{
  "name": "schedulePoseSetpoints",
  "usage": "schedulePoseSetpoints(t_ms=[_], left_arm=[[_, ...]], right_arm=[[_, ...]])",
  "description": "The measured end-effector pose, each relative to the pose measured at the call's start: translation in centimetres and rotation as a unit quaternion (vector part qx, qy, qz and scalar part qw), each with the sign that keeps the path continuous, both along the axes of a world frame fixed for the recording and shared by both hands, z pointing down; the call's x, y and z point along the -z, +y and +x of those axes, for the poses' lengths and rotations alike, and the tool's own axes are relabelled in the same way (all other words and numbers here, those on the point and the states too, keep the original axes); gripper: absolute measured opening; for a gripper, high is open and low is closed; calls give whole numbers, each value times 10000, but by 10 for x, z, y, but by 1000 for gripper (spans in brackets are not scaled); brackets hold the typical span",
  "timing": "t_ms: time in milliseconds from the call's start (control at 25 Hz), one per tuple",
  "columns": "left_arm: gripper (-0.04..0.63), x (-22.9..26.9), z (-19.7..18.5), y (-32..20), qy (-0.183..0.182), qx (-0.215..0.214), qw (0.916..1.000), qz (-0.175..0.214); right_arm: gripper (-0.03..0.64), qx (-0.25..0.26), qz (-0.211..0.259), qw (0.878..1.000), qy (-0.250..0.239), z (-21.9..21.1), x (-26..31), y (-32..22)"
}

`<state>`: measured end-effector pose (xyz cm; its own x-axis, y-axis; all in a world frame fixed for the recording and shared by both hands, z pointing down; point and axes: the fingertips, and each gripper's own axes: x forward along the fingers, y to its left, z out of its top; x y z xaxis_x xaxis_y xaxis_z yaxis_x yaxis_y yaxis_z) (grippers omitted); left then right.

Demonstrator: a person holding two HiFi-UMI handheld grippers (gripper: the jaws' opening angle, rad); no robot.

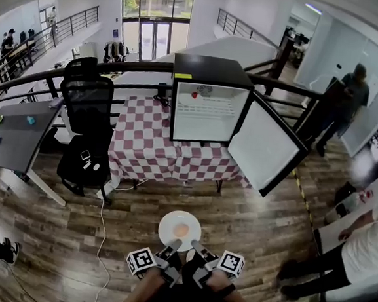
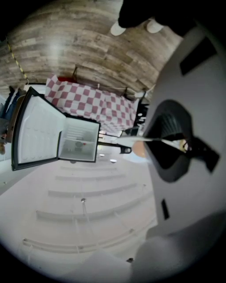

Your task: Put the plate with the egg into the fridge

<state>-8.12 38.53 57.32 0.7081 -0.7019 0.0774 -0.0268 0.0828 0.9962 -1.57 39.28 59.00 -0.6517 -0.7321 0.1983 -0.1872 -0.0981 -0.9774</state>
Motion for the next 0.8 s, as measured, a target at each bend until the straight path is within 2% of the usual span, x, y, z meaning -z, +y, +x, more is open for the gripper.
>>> schedulePoseSetpoints(t_ms=[400,600,800], left_arm=[[42,18,38,-100,-118,296,9992,259],[43,23,75,-147,-416,148,9978,501],[43,16,105,-172,-478,133,9979,418]], right_arm=[[31,382,238,9986,-291,34,17,-107],[31,285,292,9986,-329,70,21,-152],[31,262,190,9983,-484,96,12,-178]])
